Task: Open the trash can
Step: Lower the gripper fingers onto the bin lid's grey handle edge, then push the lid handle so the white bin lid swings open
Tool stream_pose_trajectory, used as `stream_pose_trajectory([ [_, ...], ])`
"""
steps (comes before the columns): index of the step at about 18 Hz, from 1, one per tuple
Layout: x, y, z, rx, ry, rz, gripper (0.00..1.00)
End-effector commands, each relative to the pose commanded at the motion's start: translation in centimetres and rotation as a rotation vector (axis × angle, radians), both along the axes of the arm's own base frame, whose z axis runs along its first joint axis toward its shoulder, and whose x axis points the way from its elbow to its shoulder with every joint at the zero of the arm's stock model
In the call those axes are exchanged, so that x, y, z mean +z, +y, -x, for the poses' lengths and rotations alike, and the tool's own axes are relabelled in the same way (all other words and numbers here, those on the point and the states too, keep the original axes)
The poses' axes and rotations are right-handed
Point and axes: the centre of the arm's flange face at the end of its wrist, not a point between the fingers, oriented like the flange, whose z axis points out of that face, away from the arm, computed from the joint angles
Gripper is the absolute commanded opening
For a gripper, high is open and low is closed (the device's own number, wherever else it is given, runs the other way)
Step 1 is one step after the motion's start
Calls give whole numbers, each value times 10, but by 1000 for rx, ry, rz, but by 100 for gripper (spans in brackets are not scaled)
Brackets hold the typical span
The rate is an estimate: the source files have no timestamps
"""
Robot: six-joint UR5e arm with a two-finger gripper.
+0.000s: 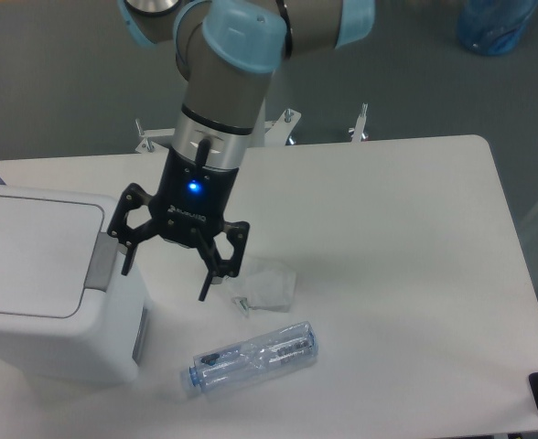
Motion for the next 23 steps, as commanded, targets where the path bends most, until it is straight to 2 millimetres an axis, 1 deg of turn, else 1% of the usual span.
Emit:
stream_pose_trajectory([
  [5, -4, 3, -7, -12, -3, 6, 100],
  [9, -11, 2, -10, -19, -7, 16, 100],
  [23, -18, 3, -10, -24, -11, 24, 100],
])
